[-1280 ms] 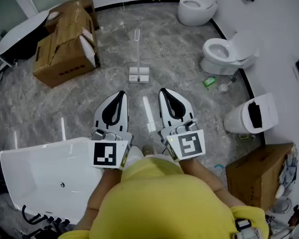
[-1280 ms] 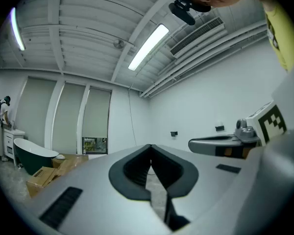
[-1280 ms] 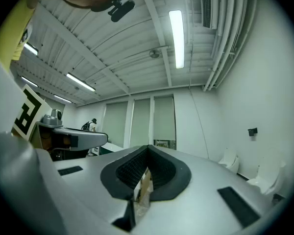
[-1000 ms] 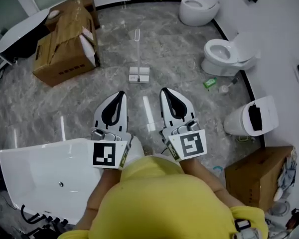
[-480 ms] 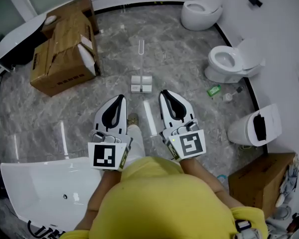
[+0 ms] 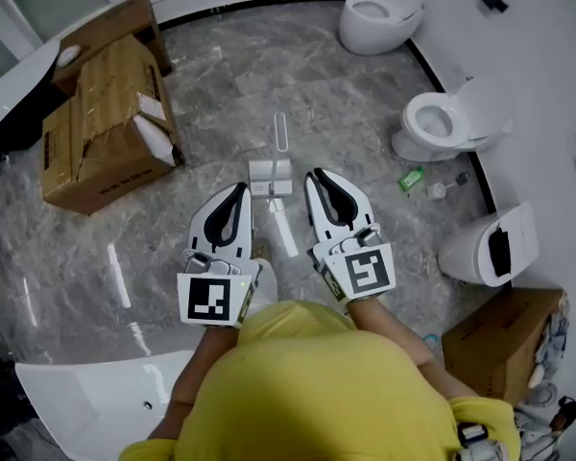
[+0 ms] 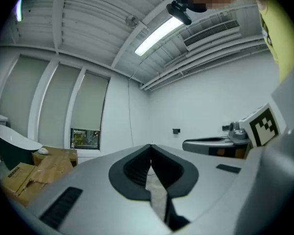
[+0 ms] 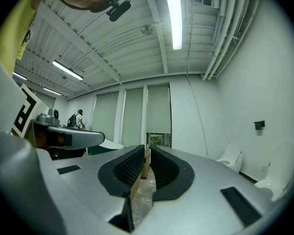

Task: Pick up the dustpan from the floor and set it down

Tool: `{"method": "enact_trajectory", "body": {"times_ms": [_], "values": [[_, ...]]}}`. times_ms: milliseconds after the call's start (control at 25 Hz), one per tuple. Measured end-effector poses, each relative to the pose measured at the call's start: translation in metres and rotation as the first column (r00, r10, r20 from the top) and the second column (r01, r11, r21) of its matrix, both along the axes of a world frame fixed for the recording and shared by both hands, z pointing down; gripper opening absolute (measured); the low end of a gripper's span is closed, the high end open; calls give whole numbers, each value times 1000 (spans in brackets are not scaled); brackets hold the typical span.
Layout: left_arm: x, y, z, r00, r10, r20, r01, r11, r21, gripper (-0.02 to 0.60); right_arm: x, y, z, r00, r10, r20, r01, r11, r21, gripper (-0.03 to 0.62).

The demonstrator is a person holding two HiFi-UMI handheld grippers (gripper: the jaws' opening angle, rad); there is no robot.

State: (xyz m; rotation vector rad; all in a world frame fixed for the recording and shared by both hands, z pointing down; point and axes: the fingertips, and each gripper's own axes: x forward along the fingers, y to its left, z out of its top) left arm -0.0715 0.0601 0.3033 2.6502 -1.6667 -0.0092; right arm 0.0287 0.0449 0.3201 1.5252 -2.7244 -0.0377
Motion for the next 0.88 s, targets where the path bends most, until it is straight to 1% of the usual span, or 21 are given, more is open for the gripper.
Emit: {"method": "enact_trajectory", "body": {"times_ms": [160,400,600,880], "values": [[-14,-49,5,1000,17,-3,-17,999,-27,3,-11,-46,12,999,41,-7,-41,997,-64,55],[-22,-103,20,999,52,2,-52,996,-69,3,-17,-97,33,996,83,-17,-84,991,-105,60],[-15,-127,31,995,99,14,-97,991,-89,3,-13,-120,51,994,109,-30,-112,983,-143,71],[-4,-147,46,991,131,13,-128,982,-136,3,-9,-140,80,994,98,-57,-108,970,-219,112]]}}
